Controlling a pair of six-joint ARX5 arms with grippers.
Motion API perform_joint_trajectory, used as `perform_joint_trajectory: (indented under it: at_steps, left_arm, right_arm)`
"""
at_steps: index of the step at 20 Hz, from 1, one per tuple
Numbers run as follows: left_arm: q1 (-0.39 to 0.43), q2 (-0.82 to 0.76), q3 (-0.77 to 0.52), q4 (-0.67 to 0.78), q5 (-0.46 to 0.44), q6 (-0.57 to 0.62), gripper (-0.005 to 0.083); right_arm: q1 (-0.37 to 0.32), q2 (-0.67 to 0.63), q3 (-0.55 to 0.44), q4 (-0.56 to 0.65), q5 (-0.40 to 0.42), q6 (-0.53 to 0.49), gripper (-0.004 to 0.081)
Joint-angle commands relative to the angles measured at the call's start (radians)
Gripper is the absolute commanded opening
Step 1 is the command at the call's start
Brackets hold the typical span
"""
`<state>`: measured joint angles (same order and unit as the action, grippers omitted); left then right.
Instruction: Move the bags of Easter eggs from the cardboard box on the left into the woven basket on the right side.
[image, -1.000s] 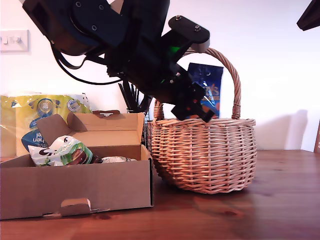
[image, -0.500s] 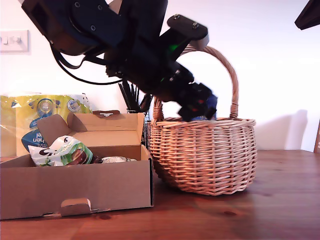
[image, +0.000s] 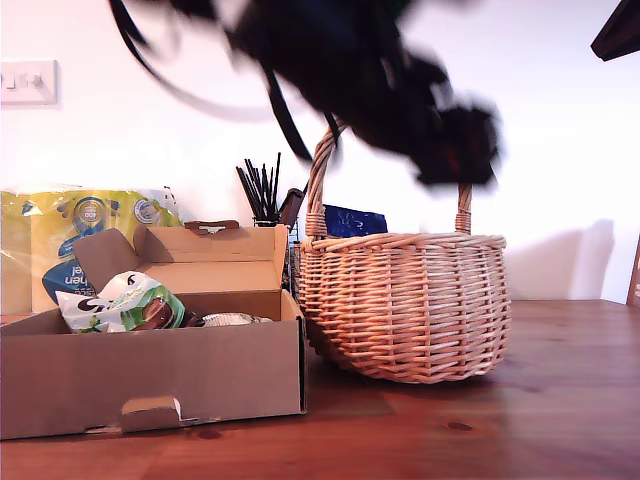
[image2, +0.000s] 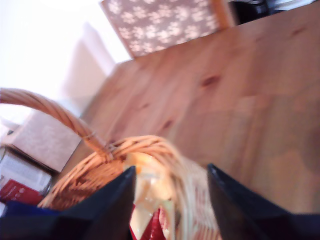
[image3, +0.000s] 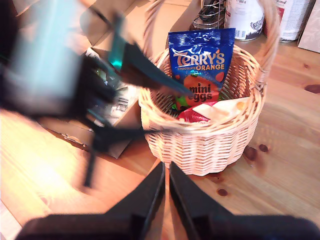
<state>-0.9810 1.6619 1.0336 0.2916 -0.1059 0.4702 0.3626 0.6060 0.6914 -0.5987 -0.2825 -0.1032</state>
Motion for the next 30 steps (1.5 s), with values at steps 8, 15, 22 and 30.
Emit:
perform_joint_trajectory:
  at_steps: [8, 15, 22, 30]
  left_arm:
    - [0.131, -0.266, -0.001, -0.482, 0.006, -0.139, -0.0023]
    - [0.396, -0.35, -0.068, -0.637, 0.258, -0.106, -0.0023]
    - [0.634, -0.385, -0.182, -0.685, 0.366, -0.018, 0.0077]
    - [0.665, -0.254, -0.182, -0.531, 0.368, 0.307, 0.0785]
  right_arm:
    - [0.005, 0.0, -0.006, 0.007, -0.006, -0.003, -0.0012]
    - [0.005, 0.0, -0.006, 0.007, -0.007, -0.01, -0.0012]
    - [0.005, 0.021, -0.006, 0.01, -0.008, -0.025, -0.0012]
    - [0.005, 0.042, -0.006, 0.012, -0.007, -0.025, -0.0012]
